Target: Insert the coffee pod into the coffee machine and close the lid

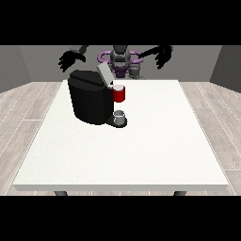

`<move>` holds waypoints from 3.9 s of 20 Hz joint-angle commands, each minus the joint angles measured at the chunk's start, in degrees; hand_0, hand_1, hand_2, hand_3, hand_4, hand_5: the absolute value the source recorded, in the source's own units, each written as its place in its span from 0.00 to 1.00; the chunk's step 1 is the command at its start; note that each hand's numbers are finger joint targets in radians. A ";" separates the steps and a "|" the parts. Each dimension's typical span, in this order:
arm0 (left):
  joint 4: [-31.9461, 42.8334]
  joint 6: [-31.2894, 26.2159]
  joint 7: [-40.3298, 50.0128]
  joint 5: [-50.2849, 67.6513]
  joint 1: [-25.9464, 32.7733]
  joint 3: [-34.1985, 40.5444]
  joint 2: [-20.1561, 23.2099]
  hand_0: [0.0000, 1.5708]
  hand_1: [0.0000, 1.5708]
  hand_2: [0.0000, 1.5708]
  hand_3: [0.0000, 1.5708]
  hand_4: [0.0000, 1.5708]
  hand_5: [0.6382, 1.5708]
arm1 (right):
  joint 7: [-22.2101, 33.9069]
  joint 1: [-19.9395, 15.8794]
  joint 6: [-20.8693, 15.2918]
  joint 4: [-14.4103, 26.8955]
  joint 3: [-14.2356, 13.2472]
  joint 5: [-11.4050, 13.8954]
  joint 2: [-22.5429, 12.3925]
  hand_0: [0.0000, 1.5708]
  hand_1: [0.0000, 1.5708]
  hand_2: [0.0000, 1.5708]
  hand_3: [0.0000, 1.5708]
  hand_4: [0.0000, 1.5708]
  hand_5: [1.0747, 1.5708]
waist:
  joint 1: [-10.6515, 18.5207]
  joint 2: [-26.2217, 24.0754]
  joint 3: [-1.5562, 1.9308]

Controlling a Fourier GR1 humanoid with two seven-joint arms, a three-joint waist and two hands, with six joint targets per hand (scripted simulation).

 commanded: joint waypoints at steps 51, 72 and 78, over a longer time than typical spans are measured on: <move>-40.41 -0.84 9.49 26.37 30.66 -4.29 -4.93 0.00 0.00 0.00 0.00 0.00 1.00 | 3.14 -29.90 9.55 13.67 1.61 3.95 -3.65 0.00 0.00 0.00 0.00 0.00 1.00 | 10.43 11.25 0.03; -38.65 0.57 9.04 26.80 28.91 -4.40 -1.72 0.00 0.00 0.00 0.00 0.09 1.00 | 2.63 -38.96 10.59 18.31 3.30 7.41 -3.08 0.00 0.00 0.00 0.00 0.14 1.00 | 10.13 14.01 0.02; -38.34 1.94 9.27 26.10 29.27 -6.78 -4.10 0.00 0.00 0.00 0.00 0.08 1.00 | 4.99 -43.49 11.26 19.34 4.20 9.75 -4.05 0.00 0.00 0.00 0.00 0.08 1.00 | 11.15 13.13 0.03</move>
